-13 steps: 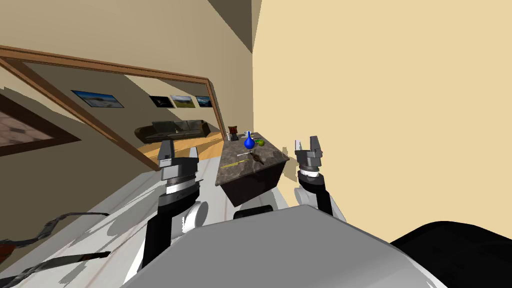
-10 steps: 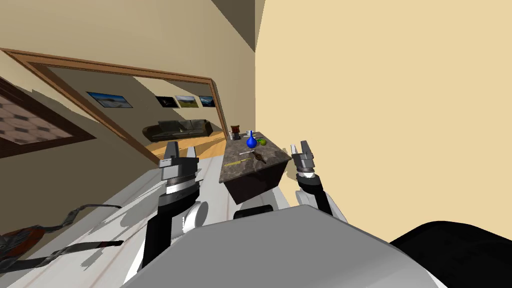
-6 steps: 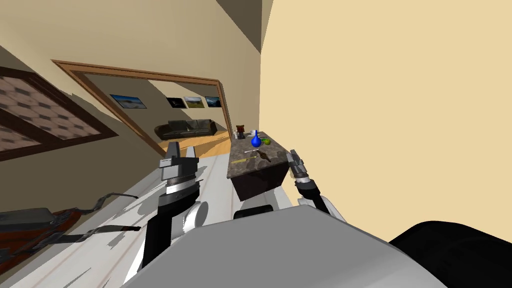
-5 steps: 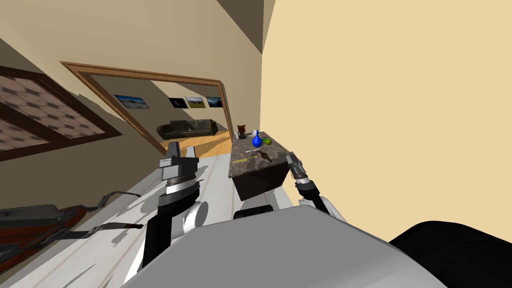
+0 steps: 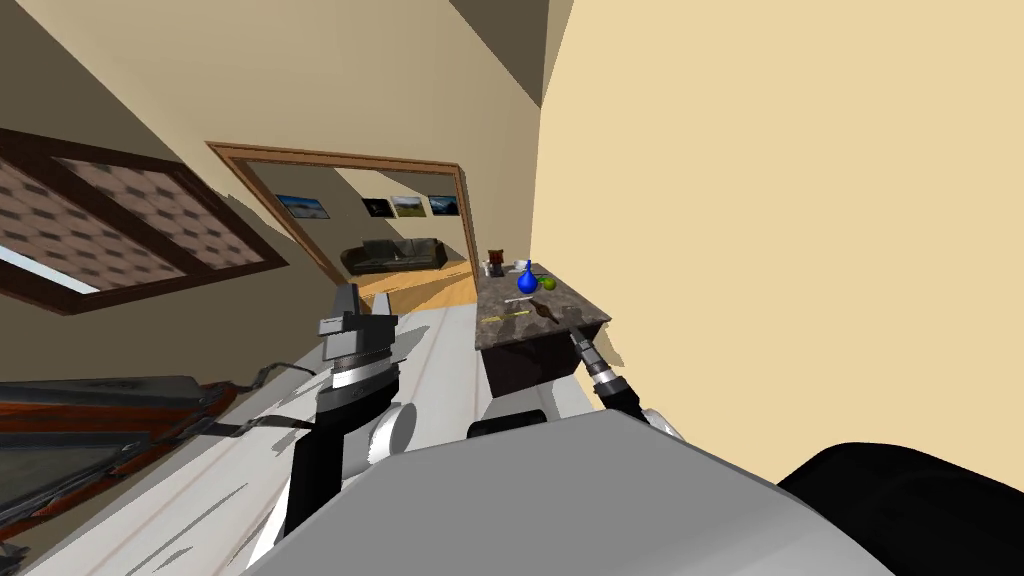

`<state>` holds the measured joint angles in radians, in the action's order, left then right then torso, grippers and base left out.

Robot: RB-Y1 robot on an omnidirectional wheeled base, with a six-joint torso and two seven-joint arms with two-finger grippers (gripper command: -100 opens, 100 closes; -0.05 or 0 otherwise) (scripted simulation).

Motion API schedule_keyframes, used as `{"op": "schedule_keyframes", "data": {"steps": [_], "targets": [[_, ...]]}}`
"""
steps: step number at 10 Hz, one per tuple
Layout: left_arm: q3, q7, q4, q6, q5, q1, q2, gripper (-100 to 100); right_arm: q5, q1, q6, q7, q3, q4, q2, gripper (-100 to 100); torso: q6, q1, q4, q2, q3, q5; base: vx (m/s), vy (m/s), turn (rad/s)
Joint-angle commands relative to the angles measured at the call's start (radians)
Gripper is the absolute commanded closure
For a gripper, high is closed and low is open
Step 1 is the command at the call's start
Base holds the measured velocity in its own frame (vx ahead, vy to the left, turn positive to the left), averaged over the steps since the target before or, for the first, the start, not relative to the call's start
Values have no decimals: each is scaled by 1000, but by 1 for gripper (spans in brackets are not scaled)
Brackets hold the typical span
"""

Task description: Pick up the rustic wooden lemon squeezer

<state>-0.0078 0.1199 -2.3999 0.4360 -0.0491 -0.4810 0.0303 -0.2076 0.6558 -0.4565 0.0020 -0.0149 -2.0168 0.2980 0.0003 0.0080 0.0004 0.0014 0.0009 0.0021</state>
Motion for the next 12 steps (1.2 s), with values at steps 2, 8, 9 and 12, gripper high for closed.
{"op": "schedule_keyframes", "data": {"steps": [2, 8, 9, 12], "targets": [[0, 0, 0, 0, 0, 0, 0, 0, -19, 38, 40, 3, -8, 33, 43, -100, 0, 0, 0, 0, 0, 0, -5, 113, 103], [0, 0, 0, 0, 0, 0, 0, 0, -82, 135, 156, 26, -32, 211, 194, -100, 0, 3, -1, -3, -2, 1, 24, 151, 150], [0, 0, 0, 0, 0, 0, 0, 0, -82, 135, 159, 26, -32, 211, 194, -100, 0, 2, -1, -2, -1, 0, 18, 120, -32], [0, 0, 0, 0, 0, 0, 0, 0, -111, 188, 221, 40, -45, 295, 275, -100, 0, -1, 0, -2, -1, 0, 53, 137, 135]]}}
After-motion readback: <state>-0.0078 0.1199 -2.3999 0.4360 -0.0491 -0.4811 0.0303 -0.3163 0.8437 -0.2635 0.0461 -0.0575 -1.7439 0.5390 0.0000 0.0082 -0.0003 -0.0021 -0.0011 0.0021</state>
